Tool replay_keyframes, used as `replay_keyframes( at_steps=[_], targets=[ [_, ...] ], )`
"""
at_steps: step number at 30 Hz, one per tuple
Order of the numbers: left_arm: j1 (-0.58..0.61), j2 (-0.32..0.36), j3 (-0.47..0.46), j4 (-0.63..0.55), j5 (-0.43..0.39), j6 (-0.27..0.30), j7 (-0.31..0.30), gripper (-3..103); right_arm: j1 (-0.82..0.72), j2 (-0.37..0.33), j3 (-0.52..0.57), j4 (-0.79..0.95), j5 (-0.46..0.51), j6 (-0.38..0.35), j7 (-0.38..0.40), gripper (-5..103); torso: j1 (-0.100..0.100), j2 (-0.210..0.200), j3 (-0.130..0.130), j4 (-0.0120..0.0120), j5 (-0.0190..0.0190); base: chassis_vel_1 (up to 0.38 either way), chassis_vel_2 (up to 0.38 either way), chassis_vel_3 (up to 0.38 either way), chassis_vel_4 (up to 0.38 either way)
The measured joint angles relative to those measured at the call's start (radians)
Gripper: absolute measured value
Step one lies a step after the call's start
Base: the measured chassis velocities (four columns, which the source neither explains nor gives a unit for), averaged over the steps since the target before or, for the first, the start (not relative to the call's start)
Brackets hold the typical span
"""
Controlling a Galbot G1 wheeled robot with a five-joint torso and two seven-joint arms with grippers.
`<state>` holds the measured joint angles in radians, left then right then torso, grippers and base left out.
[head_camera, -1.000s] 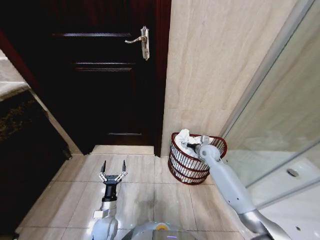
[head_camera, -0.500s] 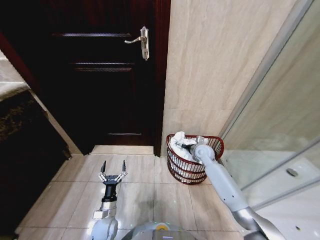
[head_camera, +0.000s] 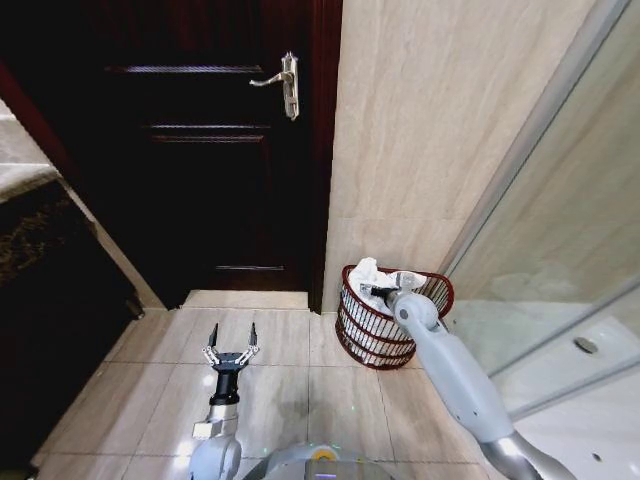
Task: Discard the used towel into the hamper.
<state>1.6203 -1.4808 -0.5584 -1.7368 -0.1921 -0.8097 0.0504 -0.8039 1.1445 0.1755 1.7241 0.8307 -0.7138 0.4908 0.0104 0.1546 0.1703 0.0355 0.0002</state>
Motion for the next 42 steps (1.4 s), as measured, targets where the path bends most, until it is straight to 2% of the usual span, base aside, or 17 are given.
replay_keyframes(
  at_steps=[3,9,19,34,42],
  targets=[
    [-0.003,0.007,-0.004,-0.001,-0.010,0.002,0.005,100,0.020,-0.012,0.006,0.003,0.008,-0.007,0.015,100,0.000,0.000,0.000,0.0004,0.0001,0.000,0.000,0.000,0.000],
    [-0.009,0.004,-0.007,-0.009,-0.010,0.014,0.010,100,0.034,-0.041,-0.001,-0.044,0.097,-0.017,0.046,100,0.000,0.000,0.000,0.0002,-0.0001,0.000,0.000,0.000,0.000],
    [-0.009,0.001,-0.009,-0.018,-0.007,0.022,0.019,100,0.002,-0.045,0.031,-0.155,0.172,-0.018,0.040,100,0.000,0.000,0.000,0.0000,-0.0005,0.000,0.000,0.000,0.000],
    [0.001,0.013,-0.023,-0.038,-0.024,0.023,0.019,100,0.046,0.020,0.029,-0.294,0.197,-0.017,0.034,100,0.000,0.000,0.000,-0.0001,-0.0006,0.000,0.000,0.000,0.000],
    [0.000,0.013,-0.017,-0.044,-0.026,0.027,0.019,100,0.025,0.011,0.047,-0.222,0.143,-0.016,0.028,100,0.000,0.000,0.000,0.0002,0.0001,0.000,0.000,0.000,0.000]
  ],
)
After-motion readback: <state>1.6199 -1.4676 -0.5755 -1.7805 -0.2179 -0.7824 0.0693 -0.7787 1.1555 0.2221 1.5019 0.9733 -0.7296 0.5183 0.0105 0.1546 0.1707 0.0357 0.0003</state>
